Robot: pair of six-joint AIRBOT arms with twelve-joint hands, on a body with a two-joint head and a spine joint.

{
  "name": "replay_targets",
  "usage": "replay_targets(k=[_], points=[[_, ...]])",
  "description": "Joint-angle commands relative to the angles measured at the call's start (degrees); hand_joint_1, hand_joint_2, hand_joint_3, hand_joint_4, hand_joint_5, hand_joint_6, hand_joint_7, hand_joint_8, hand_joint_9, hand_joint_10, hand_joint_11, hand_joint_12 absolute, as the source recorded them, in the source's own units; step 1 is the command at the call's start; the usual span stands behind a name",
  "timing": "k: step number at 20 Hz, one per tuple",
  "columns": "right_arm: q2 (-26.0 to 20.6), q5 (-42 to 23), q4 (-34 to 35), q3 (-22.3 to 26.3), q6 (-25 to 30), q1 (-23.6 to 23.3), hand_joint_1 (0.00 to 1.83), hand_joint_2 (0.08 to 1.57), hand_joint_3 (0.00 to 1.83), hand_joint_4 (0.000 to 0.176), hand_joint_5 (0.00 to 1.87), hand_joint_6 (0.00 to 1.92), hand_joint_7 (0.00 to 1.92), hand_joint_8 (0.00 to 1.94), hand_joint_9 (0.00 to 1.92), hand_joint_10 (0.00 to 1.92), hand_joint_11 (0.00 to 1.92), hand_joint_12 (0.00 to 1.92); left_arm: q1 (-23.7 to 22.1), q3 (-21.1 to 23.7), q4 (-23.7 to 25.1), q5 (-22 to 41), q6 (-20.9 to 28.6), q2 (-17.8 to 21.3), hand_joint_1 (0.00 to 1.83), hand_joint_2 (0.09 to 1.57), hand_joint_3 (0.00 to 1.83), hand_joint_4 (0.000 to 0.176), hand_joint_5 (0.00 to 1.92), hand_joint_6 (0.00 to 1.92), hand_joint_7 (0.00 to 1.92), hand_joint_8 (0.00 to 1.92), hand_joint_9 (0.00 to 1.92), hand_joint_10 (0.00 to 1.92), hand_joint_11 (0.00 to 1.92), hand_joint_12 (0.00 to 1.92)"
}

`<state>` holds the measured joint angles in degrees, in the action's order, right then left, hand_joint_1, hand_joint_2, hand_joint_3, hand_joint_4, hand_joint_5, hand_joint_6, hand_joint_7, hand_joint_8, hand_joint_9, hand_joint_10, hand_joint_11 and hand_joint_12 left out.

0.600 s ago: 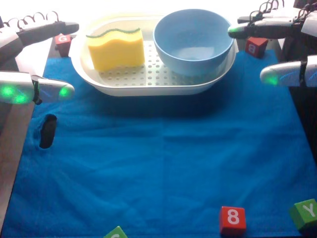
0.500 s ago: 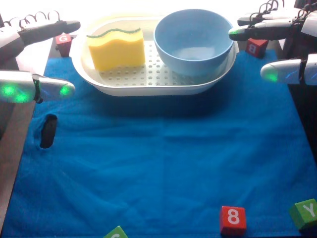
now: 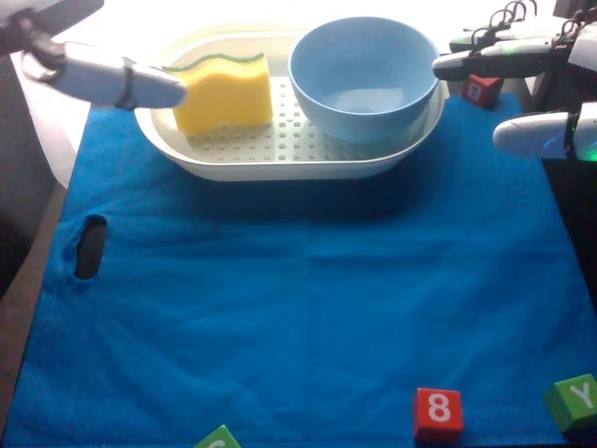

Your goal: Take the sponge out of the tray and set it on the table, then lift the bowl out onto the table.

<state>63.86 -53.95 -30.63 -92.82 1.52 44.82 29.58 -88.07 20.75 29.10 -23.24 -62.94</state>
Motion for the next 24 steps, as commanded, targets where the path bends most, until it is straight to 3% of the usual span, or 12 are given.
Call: replay_targets(k=[1, 3, 6, 9, 12, 14, 17, 18, 19, 20, 21, 24], points=[[0.2, -5.3, 3.4, -0.1, 0.4, -0.8, 0.36, 1.30, 0.00, 0.099, 0.34, 0.01, 0.19, 0.01, 0.09, 0.00, 0.03, 0.17, -1.7, -0.8, -0.7, 2.1, 0.3, -0.7, 0.76, 0.96, 0.00, 0.175, 0.19, 0.01, 0.20, 0.01, 0.20, 0.00, 0.14, 0.08], [0.5, -5.3, 3.3, -0.2, 0.4, -0.8, 0.35, 1.31, 0.00, 0.110, 0.35, 0.01, 0.20, 0.01, 0.09, 0.00, 0.02, 0.16, -3.4, -3.1, 1.9, -2.6, 0.3, -3.0, 0.74, 0.94, 0.01, 0.176, 0.19, 0.00, 0.27, 0.00, 0.30, 0.00, 0.02, 0.49], [0.8, -5.3, 3.3, -0.3, 0.4, -0.8, 0.36, 1.30, 0.00, 0.119, 0.36, 0.00, 0.17, 0.00, 0.10, 0.00, 0.07, 0.18, -4.5, -7.7, 3.5, -8.0, 0.2, -7.6, 0.83, 0.92, 0.00, 0.046, 0.31, 0.00, 0.43, 0.00, 0.56, 0.01, 0.09, 0.86], [0.8, -5.3, 3.1, -0.3, 0.4, -0.8, 0.40, 1.30, 0.00, 0.142, 0.36, 0.00, 0.16, 0.00, 0.11, 0.00, 0.08, 0.19, -4.5, -10.9, 3.8, -11.5, 0.2, -10.5, 0.88, 0.95, 0.00, 0.095, 0.33, 0.01, 0.56, 0.01, 0.73, 0.02, 0.13, 0.89], [0.8, -5.3, 3.1, -0.3, 0.4, -0.8, 0.39, 1.32, 0.01, 0.131, 0.37, 0.00, 0.16, 0.00, 0.12, 0.00, 0.08, 0.19, -4.5, -13.1, 4.1, -13.4, 0.2, -12.6, 0.91, 0.94, 0.00, 0.074, 0.42, 0.01, 0.65, 0.01, 0.83, 0.03, 0.28, 0.91], [0.8, -5.3, 3.1, -0.3, 0.4, -0.8, 0.39, 1.33, 0.00, 0.133, 0.35, 0.00, 0.15, 0.00, 0.11, 0.00, 0.08, 0.20, -4.5, -13.9, 4.0, -13.8, 0.2, -13.5, 0.97, 0.99, 0.00, 0.015, 0.51, 0.00, 0.75, 0.01, 0.88, 0.03, 0.32, 1.17], [1.0, -5.3, 3.1, -0.3, 0.7, -0.8, 0.33, 1.29, 0.00, 0.113, 0.37, 0.01, 0.17, 0.00, 0.13, 0.00, 0.10, 0.21, -4.5, -14.5, 2.6, -13.3, 0.2, -14.3, 0.99, 1.07, 0.00, 0.016, 0.71, 0.01, 0.94, 0.03, 0.97, 0.06, 0.23, 1.39], [1.0, -5.3, 3.1, -0.3, 0.7, -0.8, 0.33, 1.30, 0.00, 0.107, 0.38, 0.00, 0.17, 0.00, 0.14, 0.01, 0.11, 0.21, -4.5, -14.5, 2.2, -12.8, 0.2, -14.3, 1.19, 1.13, 0.00, 0.000, 0.79, 0.84, 1.02, 0.84, 1.03, 0.10, 0.23, 1.37], [1.1, -5.3, 3.1, -0.3, 0.8, -0.8, 0.33, 1.30, 0.00, 0.111, 0.37, 0.00, 0.17, 0.00, 0.14, 0.00, 0.11, 0.21, -4.5, -14.5, 1.8, -12.2, 0.3, -14.2, 1.22, 1.14, 0.00, 0.000, 0.89, 0.90, 0.97, 1.14, 0.99, 0.46, 0.24, 1.45], [1.1, -5.3, 3.1, -0.3, 0.9, -0.8, 0.31, 1.32, 0.00, 0.129, 0.35, 0.00, 0.16, 0.00, 0.13, 0.00, 0.10, 0.21, -4.7, -14.4, 1.8, -11.7, 0.3, -14.1, 1.25, 1.13, 0.00, 0.000, 1.00, 0.71, 0.93, 1.29, 0.86, 0.99, 0.29, 1.60], [1.1, -5.3, 3.1, -0.3, 1.0, -0.8, 0.35, 1.32, 0.00, 0.123, 0.35, 0.00, 0.16, 0.00, 0.12, 0.00, 0.10, 0.21, -4.9, -14.1, 1.8, -11.2, 0.4, -13.7, 1.26, 1.12, 0.00, 0.000, 1.05, 0.64, 0.93, 1.31, 0.77, 1.18, 0.29, 1.65], [1.1, -5.3, 3.1, -0.3, 1.4, -0.8, 0.34, 1.30, 0.00, 0.125, 0.37, 0.00, 0.17, 0.00, 0.13, 0.00, 0.10, 0.20, -5.7, -12.5, 2.1, -10.4, 0.4, -11.7, 1.27, 1.11, 0.00, 0.000, 1.06, 0.62, 0.98, 1.23, 0.76, 1.16, 0.26, 1.68]])
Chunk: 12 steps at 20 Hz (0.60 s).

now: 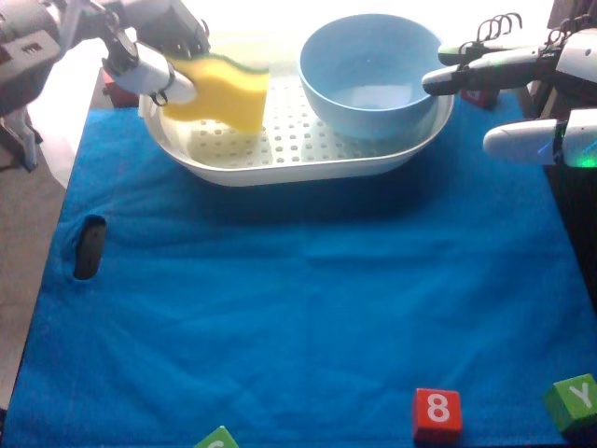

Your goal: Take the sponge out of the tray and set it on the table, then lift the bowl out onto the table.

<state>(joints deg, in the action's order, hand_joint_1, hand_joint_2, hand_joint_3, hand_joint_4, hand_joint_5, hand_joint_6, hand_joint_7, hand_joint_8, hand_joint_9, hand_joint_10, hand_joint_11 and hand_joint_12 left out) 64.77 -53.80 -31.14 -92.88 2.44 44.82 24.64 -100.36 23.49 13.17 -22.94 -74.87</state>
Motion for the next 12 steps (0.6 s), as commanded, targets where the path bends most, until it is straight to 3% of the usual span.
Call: replay_targets(k=[1, 2, 4, 7, 8, 9, 10, 11, 12], points=[[0.1, -5.5, 3.6, -0.2, 0.6, -0.8, 0.36, 1.32, 0.00, 0.109, 0.36, 0.00, 0.17, 0.00, 0.14, 0.01, 0.12, 0.21, -1.2, 0.2, -0.2, 5.6, 0.1, 0.9, 1.27, 1.10, 0.00, 0.000, 1.07, 0.61, 0.98, 1.22, 0.77, 1.17, 0.27, 1.71], [0.1, -5.5, 3.6, -0.2, 0.8, -0.8, 0.35, 1.33, 0.01, 0.120, 0.36, 0.00, 0.18, 0.00, 0.16, 0.01, 0.15, 0.22, -1.5, 0.6, 0.1, 5.6, 0.0, 1.5, 1.25, 1.14, 0.00, 0.000, 1.03, 0.64, 0.88, 1.39, 0.68, 1.49, 0.25, 1.88], [0.1, -5.5, 3.7, -0.2, 1.0, -0.8, 0.34, 1.35, 0.01, 0.153, 0.34, 0.00, 0.18, 0.00, 0.16, 0.01, 0.15, 0.22, -1.9, 1.5, 0.1, 6.4, 0.0, 2.9, 1.25, 1.16, 0.00, 0.000, 1.01, 0.69, 0.84, 1.47, 0.61, 1.66, 0.25, 1.92], [0.1, -5.5, 3.7, -0.2, 1.2, -0.8, 0.35, 1.34, 0.00, 0.161, 0.35, 0.00, 0.18, 0.00, 0.18, 0.00, 0.16, 0.22, -2.2, 5.8, 0.1, 11.1, 0.1, 6.9, 1.25, 1.13, 0.00, 0.000, 1.06, 0.66, 0.89, 1.34, 0.60, 1.49, 0.25, 1.92], [0.1, -5.5, 3.8, -0.2, 1.3, -0.8, 0.33, 1.33, 0.00, 0.156, 0.35, 0.00, 0.18, 0.00, 0.17, 0.00, 0.16, 0.21, -2.1, 7.6, 0.2, 12.9, -0.1, 8.2, 1.26, 1.12, 0.00, 0.000, 1.06, 0.65, 0.91, 1.33, 0.61, 1.44, 0.24, 1.91], [0.1, -5.5, 3.9, -0.2, 1.4, -0.8, 0.35, 1.34, 0.00, 0.166, 0.35, 0.00, 0.19, 0.00, 0.18, 0.00, 0.17, 0.22, -2.1, 10.1, 0.2, 15.1, -1.0, 9.9, 1.25, 1.14, 0.00, 0.000, 1.01, 0.71, 0.88, 1.38, 0.65, 1.46, 0.34, 1.92], [0.1, -5.5, 4.0, -0.1, 1.7, -0.8, 0.37, 1.34, 0.00, 0.161, 0.36, 0.00, 0.21, 0.01, 0.20, 0.01, 0.17, 0.21, -1.8, 13.2, 0.2, 17.7, -2.4, 11.9, 1.25, 1.12, 0.00, 0.000, 1.03, 0.72, 0.94, 1.26, 0.81, 1.21, 0.61, 1.62], [0.1, -5.5, 4.0, -0.1, 1.9, -0.8, 0.36, 1.34, 0.00, 0.164, 0.37, 0.00, 0.22, 0.01, 0.20, 0.01, 0.16, 0.21, -1.3, 15.5, 0.2, 20.1, -3.1, 13.5, 1.35, 1.11, 0.00, 0.000, 0.98, 0.80, 0.93, 1.14, 0.92, 1.23, 0.74, 1.42], [0.1, -5.5, 4.0, -0.1, 2.1, -0.8, 0.36, 1.34, 0.00, 0.169, 0.36, 0.00, 0.19, 0.00, 0.16, 0.00, 0.16, 0.22, -0.5, 17.7, 0.1, 22.7, -3.2, 15.3, 1.36, 1.12, 0.00, 0.000, 0.98, 0.85, 0.93, 1.13, 0.90, 1.25, 0.65, 1.41]])
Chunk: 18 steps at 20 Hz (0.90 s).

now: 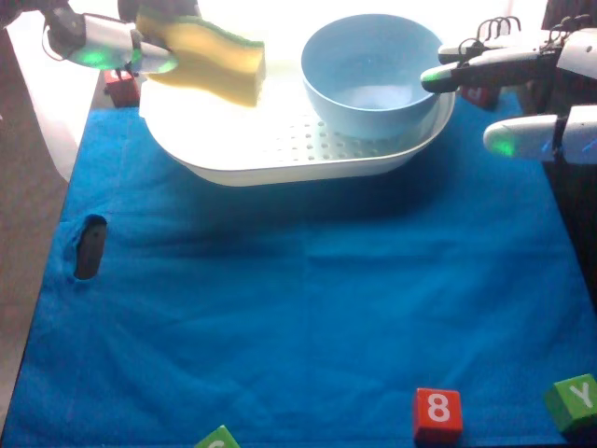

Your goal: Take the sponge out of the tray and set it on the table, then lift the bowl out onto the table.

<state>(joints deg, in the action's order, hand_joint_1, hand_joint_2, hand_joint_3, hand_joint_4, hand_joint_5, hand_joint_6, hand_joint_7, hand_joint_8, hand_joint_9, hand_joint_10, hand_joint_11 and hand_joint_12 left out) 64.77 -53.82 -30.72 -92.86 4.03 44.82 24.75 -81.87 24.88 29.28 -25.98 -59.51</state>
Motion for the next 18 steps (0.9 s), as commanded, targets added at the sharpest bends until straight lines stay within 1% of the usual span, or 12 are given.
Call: replay_targets(k=[1, 2, 3, 5, 7, 9, 11, 12, 13, 15, 17, 18], points=[[0.1, -5.4, 3.6, -0.1, 0.6, -0.8, 0.41, 1.36, 0.00, 0.158, 0.36, 0.00, 0.18, 0.00, 0.15, 0.00, 0.15, 0.22, 0.5, 1.0, -1.6, 9.1, -0.1, 1.5, 1.24, 1.14, 0.00, 0.000, 0.94, 0.95, 0.92, 1.19, 0.84, 1.05, 0.62, 1.41], [0.1, -5.4, 3.6, -0.1, 0.6, -0.8, 0.39, 1.35, 0.00, 0.160, 0.35, 0.00, 0.18, 0.00, 0.15, 0.00, 0.13, 0.22, 2.0, 3.0, -2.4, 11.7, -0.1, 3.2, 1.21, 1.16, 0.00, 0.000, 0.91, 0.99, 0.90, 1.25, 0.81, 0.98, 0.58, 1.46], [0.1, -5.4, 3.7, -0.1, 0.6, -0.8, 0.37, 1.36, 0.00, 0.160, 0.35, 0.00, 0.17, 0.00, 0.13, 0.00, 0.09, 0.22, 3.9, 4.8, -3.1, 13.9, -0.1, 4.8, 1.22, 1.13, 0.00, 0.000, 0.97, 0.90, 0.96, 1.16, 0.89, 0.96, 0.70, 1.45], [0.1, -5.4, 3.9, 0.0, 0.6, -0.8, 0.47, 1.38, 0.00, 0.146, 0.36, 0.00, 0.16, 0.00, 0.10, 0.00, 0.03, 0.20, 8.3, 8.7, -3.7, 17.7, 0.3, 7.3, 1.26, 1.08, 0.00, 0.000, 1.16, 0.53, 1.00, 1.13, 0.97, 1.00, 0.78, 1.48], [0.1, -5.4, 3.9, 0.1, 0.6, -0.8, 0.44, 1.40, 0.01, 0.147, 0.34, 0.00, 0.17, 0.00, 0.12, 0.01, 0.07, 0.21, 11.9, 11.5, -4.1, 20.1, 0.7, 9.1, 1.24, 1.10, 0.01, 0.000, 0.99, 0.84, 1.01, 1.10, 1.00, 1.01, 0.89, 1.44], [0.1, -5.4, 4.0, 0.1, 0.6, -0.8, 0.47, 1.39, 0.00, 0.141, 0.35, 0.00, 0.17, 0.00, 0.13, 0.01, 0.08, 0.22, 13.9, 12.7, -4.3, 20.7, 0.8, 9.4, 1.27, 1.10, 0.00, 0.000, 1.04, 0.65, 1.00, 1.19, 1.02, 1.06, 0.95, 1.44], [0.1, -5.5, 4.1, 0.1, 0.6, -0.8, 0.33, 1.33, 0.00, 0.111, 0.36, 0.00, 0.20, 0.01, 0.19, 0.02, 0.14, 0.26, 16.6, 13.0, -3.6, 19.6, 2.8, 8.6, 1.28, 1.04, 0.00, 0.000, 1.12, 0.57, 1.18, 0.85, 1.08, 0.83, 0.90, 1.30], [0.1, -5.5, 4.0, 0.1, 0.6, -0.8, 0.33, 1.33, 0.00, 0.111, 0.36, 0.00, 0.20, 0.01, 0.19, 0.02, 0.14, 0.26, 17.6, 12.8, -2.9, 19.0, 3.9, 8.1, 1.28, 1.04, 0.00, 0.000, 1.12, 0.57, 1.18, 0.85, 1.08, 0.83, 0.90, 1.30], [0.1, -5.5, 4.0, 0.1, 0.6, -0.8, 0.26, 1.31, 0.00, 0.139, 0.36, 0.00, 0.21, 0.00, 0.20, 0.00, 0.02, 0.45, 18.4, 12.6, -2.0, 17.7, 4.8, 7.5, 1.26, 1.13, 0.00, 0.000, 0.95, 0.79, 0.97, 1.24, 0.92, 1.27, 0.84, 1.64], [0.1, -5.5, 4.0, 0.0, 0.6, -0.8, 0.26, 1.32, 0.00, 0.140, 0.36, 0.00, 0.22, 0.00, 0.21, 0.01, 0.02, 0.48, 18.9, 12.5, -1.4, 15.9, 4.8, 6.9, 1.24, 1.17, 0.00, 0.000, 0.86, 0.91, 0.91, 1.36, 0.87, 1.42, 0.82, 1.72], [0.1, -5.5, 4.0, 0.0, 0.6, -0.8, 0.29, 1.33, 0.00, 0.162, 0.37, 0.00, 0.22, 0.00, 0.22, 0.00, 0.02, 0.50, 19.8, 11.6, -1.0, 12.8, 4.8, 5.6, 1.26, 1.13, 0.00, 0.000, 0.92, 0.84, 1.00, 1.19, 0.90, 1.29, 0.78, 1.63], [0.2, -5.5, 4.0, -0.1, 0.6, -0.8, 0.30, 1.34, 0.00, 0.162, 0.37, 0.00, 0.23, 0.00, 0.22, 0.01, 0.03, 0.50, 20.3, 11.1, -1.0, 12.0, 4.8, 5.0, 1.26, 1.12, 0.00, 0.000, 0.87, 0.92, 1.09, 1.00, 0.91, 1.11, 0.70, 1.56]])
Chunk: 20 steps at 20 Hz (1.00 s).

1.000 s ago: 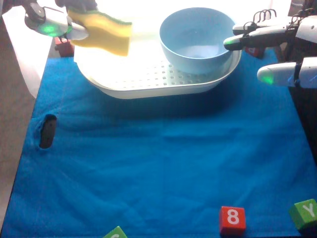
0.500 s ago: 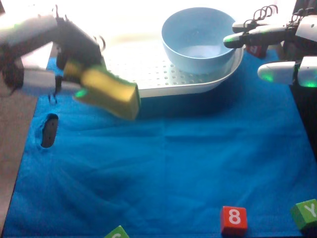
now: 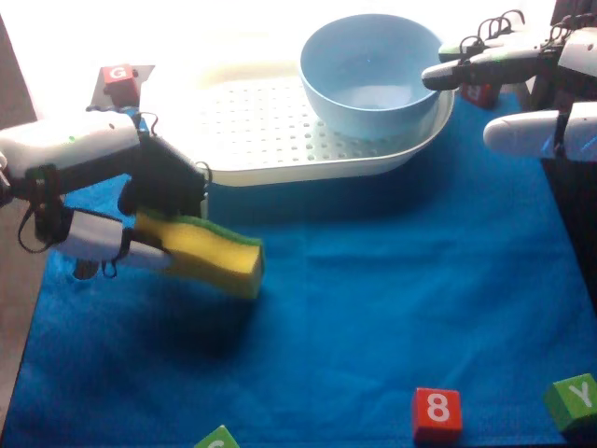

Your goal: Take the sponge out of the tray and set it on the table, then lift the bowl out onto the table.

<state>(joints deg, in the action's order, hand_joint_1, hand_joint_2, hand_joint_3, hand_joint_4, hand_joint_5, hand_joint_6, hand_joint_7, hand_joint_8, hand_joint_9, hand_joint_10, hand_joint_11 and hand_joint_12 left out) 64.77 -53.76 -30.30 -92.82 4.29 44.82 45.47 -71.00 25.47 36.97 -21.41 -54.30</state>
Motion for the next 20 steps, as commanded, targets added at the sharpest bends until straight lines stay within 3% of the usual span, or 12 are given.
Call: replay_targets(k=[1, 3, 5, 6, 7, 8, 9, 11, 14, 15, 17, 20], points=[[0.2, -5.5, 3.5, -0.2, 0.4, -0.8, 0.37, 1.35, 0.00, 0.145, 0.38, 0.00, 0.24, 0.01, 0.24, 0.01, 0.05, 0.50, 0.0, -0.2, -1.6, 3.5, 0.3, -0.8, 1.33, 1.09, 0.00, 0.000, 0.80, 0.43, 1.03, 0.96, 0.82, 1.03, 0.55, 1.59], [0.2, -5.5, 3.5, -0.2, 0.4, -0.8, 0.34, 1.34, 0.00, 0.146, 0.39, 0.00, 0.25, 0.00, 0.26, 0.01, 0.07, 0.51, 0.1, -0.7, -1.6, 2.6, 0.3, -1.3, 1.05, 1.00, 0.00, 0.000, 0.87, 0.05, 0.99, 0.29, 0.77, 0.95, 0.57, 1.51], [0.2, -5.5, 3.4, -0.2, 0.4, -0.8, 0.34, 1.37, 0.01, 0.137, 0.38, 0.00, 0.24, 0.00, 0.23, 0.00, 0.05, 0.50, 0.2, -1.0, -2.0, 2.7, 0.3, -1.2, 0.90, 0.92, 0.00, 0.000, 0.57, 0.00, 0.85, 0.03, 0.67, 0.84, 0.48, 1.54], [0.2, -5.5, 3.4, -0.2, 0.4, -0.8, 0.35, 1.36, 0.00, 0.146, 0.38, 0.00, 0.24, 0.00, 0.21, 0.00, 0.01, 0.48, 0.2, -1.2, -2.6, 3.2, 0.3, -1.1, 0.74, 0.82, 0.00, 0.123, 0.17, 0.00, 0.50, 0.00, 0.37, 0.68, 0.06, 1.64], [0.2, -5.5, 3.3, -0.2, 0.4, -0.8, 0.35, 1.36, 0.00, 0.146, 0.38, 0.00, 0.24, 0.00, 0.21, 0.00, 0.01, 0.48, 0.2, -1.3, -2.9, 3.6, 0.3, -1.0, 0.74, 0.82, 0.00, 0.123, 0.17, 0.00, 0.50, 0.00, 0.37, 0.68, 0.06, 1.64], [0.2, -5.5, 3.3, -0.3, 0.4, -0.8, 0.35, 1.34, 0.00, 0.152, 0.38, 0.00, 0.24, 0.00, 0.20, 0.00, 0.00, 0.48, 0.2, -1.5, -3.8, 4.6, 0.3, -0.9, 0.66, 0.78, 0.00, 0.165, 0.03, 0.00, 0.35, 0.00, 0.27, 0.43, 0.01, 1.45], [0.2, -5.5, 3.3, -0.3, 0.4, -0.8, 0.35, 1.34, 0.00, 0.148, 0.38, 0.00, 0.23, 0.00, 0.20, 0.00, 0.02, 0.48, 0.2, -1.5, -4.9, 6.4, 0.3, -0.2, 0.60, 0.79, 0.00, 0.176, 0.00, 0.00, 0.20, 0.00, 0.17, 0.12, 0.00, 0.46], [0.2, -5.5, 3.3, -0.3, 0.4, -0.8, 0.36, 1.34, 0.00, 0.148, 0.37, 0.00, 0.23, 0.00, 0.19, 0.00, 0.01, 0.48, 0.2, -0.9, -6.2, 8.8, 0.3, 0.9, 0.62, 0.79, 0.00, 0.176, 0.00, 0.00, 0.19, 0.00, 0.19, 0.06, 0.00, 0.36], [0.2, -5.5, 3.3, -0.3, 0.4, -0.8, 0.39, 1.33, 0.00, 0.157, 0.36, 0.00, 0.20, 0.00, 0.16, 0.00, 0.01, 0.48, 0.2, 1.4, -8.8, 14.7, -1.0, 3.8, 0.71, 0.79, 0.00, 0.176, 0.08, 0.01, 0.38, 0.02, 0.43, 0.03, 0.00, 0.94], [0.2, -5.5, 3.3, -0.3, 0.4, -0.8, 0.36, 1.32, 0.00, 0.150, 0.36, 0.00, 0.21, 0.00, 0.17, 0.00, 0.01, 0.48, 0.2, 2.0, -9.2, 16.0, -1.2, 4.6, 0.65, 0.83, 0.01, 0.119, 0.06, 0.00, 0.35, 0.00, 0.40, 0.01, 0.00, 1.00], [0.2, -5.5, 3.3, -0.3, 0.4, -0.8, 0.35, 1.30, 0.00, 0.156, 0.36, 0.00, 0.21, 0.00, 0.17, 0.00, 0.00, 0.48, 0.2, 2.3, -10.5, 18.6, -1.5, 5.6, 0.71, 0.81, 0.00, 0.087, 0.12, 0.01, 0.41, 0.01, 0.48, 0.04, 0.00, 1.30], [0.2, -5.6, 3.3, -0.6, 0.4, -0.8, 0.26, 1.29, 0.00, 0.155, 0.35, 0.00, 0.21, 0.00, 0.17, 0.00, 0.01, 0.47, 0.2, 2.0, -16.2, 20.6, -6.5, 6.2, 0.75, 0.81, 0.00, 0.089, 0.07, 0.00, 0.34, 0.01, 0.41, 0.01, 0.00, 1.09]])
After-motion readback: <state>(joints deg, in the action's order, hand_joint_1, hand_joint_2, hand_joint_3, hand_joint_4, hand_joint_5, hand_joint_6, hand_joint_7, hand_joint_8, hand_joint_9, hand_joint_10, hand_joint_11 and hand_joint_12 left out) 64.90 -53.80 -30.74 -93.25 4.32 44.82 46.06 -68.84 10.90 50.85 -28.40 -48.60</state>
